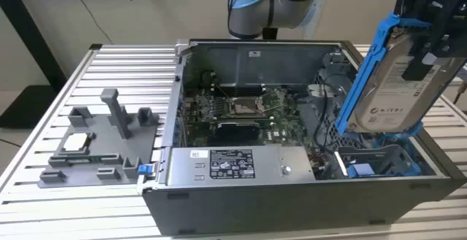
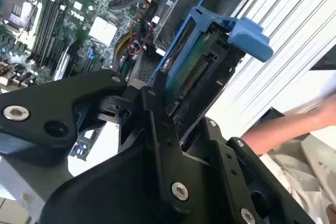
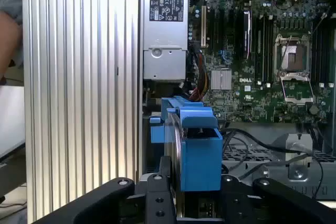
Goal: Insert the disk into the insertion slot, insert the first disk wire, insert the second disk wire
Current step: 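Insert the disk into the insertion slot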
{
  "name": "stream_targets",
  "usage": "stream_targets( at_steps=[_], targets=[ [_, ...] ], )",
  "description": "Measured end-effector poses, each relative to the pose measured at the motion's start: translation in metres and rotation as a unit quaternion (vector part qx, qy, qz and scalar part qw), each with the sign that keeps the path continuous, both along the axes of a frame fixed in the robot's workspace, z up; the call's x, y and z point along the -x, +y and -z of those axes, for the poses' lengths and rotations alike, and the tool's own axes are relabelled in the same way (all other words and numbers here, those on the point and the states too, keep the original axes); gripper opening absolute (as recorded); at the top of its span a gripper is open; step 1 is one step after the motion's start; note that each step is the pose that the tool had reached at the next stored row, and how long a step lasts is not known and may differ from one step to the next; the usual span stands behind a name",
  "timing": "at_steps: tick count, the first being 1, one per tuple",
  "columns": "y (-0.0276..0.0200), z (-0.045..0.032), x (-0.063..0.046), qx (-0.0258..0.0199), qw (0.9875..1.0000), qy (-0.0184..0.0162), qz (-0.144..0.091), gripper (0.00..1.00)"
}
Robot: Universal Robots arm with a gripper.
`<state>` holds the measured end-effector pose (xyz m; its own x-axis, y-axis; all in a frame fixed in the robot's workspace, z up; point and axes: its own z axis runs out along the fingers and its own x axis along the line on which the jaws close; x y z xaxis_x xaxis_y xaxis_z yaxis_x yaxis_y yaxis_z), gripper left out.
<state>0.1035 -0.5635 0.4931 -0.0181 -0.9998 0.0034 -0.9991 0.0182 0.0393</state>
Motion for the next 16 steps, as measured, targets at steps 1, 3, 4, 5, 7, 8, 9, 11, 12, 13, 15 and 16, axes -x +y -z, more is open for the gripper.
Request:
stream_targets(
  at_steps=[1,3,4,5,7,8,9,11,12,13,15,16],
  targets=[
    [0.0,0.0,0.0,0.0,1.0,0.0,0.0,1.0],
    [0.0,0.0,0.0,0.0,1.0,0.0,0.0,1.0],
    [0.0,0.0,0.0,0.0,1.0,0.0,0.0,1.0],
    [0.0,0.0,0.0,0.0,1.0,0.0,0.0,1.0],
    [0.0,0.0001,0.0,0.0,1.0,0.0,0.0,1.0],
    [0.0,0.0001,0.0,0.0,1.0,0.0,0.0,1.0],
    [0.0,0.0001,0.0,0.0,1.0,0.0,0.0,1.0],
    [-0.0003,0.0001,0.0,0.0,1.0,0.0,0.0,1.0],
    [-0.0004,0.0002,0.0,0.0,1.0,0.0,0.0,1.0],
    [-0.0008,0.0003,0.0,0.0,1.0,0.0,0.0,1.0],
    [-0.0023,0.0008,0.0,0.0,1.0,0.0,0.0,1.0],
    [-0.0037,0.0012,0.0,-0.0001,1.0,0.0,0.0,1.0]
  ],
)
